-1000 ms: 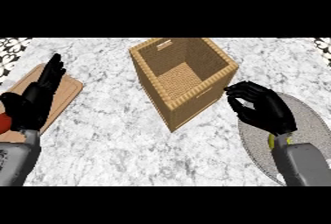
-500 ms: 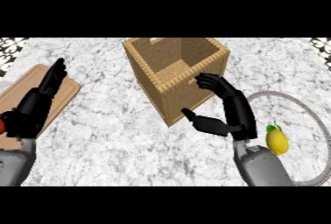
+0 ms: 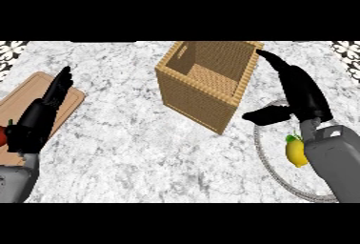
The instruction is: Pick the lemon from the placemat and place it in the basket
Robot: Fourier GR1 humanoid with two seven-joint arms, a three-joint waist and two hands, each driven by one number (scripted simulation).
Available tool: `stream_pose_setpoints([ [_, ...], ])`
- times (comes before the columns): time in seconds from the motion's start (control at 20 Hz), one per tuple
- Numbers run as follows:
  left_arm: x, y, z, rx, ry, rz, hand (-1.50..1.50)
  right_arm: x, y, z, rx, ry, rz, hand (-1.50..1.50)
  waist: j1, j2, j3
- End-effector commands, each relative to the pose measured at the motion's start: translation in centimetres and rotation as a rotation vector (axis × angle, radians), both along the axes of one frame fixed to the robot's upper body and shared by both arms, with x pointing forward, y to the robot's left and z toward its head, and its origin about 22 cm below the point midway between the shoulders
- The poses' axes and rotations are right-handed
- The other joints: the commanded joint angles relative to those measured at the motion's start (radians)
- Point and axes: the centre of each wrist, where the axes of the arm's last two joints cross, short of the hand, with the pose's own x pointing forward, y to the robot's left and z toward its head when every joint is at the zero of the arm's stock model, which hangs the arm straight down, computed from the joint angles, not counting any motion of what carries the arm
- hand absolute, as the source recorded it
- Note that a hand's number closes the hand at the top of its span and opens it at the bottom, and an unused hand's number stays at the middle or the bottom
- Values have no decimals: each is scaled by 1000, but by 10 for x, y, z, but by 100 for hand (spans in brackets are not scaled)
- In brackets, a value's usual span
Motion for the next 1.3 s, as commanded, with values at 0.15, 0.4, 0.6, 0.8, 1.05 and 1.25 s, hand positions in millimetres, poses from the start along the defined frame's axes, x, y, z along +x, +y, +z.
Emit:
stream_pose_setpoints([
  [0.15,-4,-2,2,6,-8,-17,0,11,-18,61,-461,368,53,-150,23,5,4],
  [0.4,8,-13,11,7,-24,-13,0,17,-12,113,-518,539,154,-150,7,12,8],
  [0.6,-10,-9,-9,0,-5,-4,0,17,-26,118,-562,647,121,-150,11,12,9],
  [0.8,7,-24,7,-11,-18,-8,0,18,-28,101,-558,696,117,-150,5,15,10],
  [1.05,-1,-5,-9,-2,-5,1,0,12,-30,69,-558,730,134,-150,13,18,11],
  [1.25,2,-11,16,-3,-37,-13,0,21,-28,54,-594,765,122,-150,22,19,11],
])
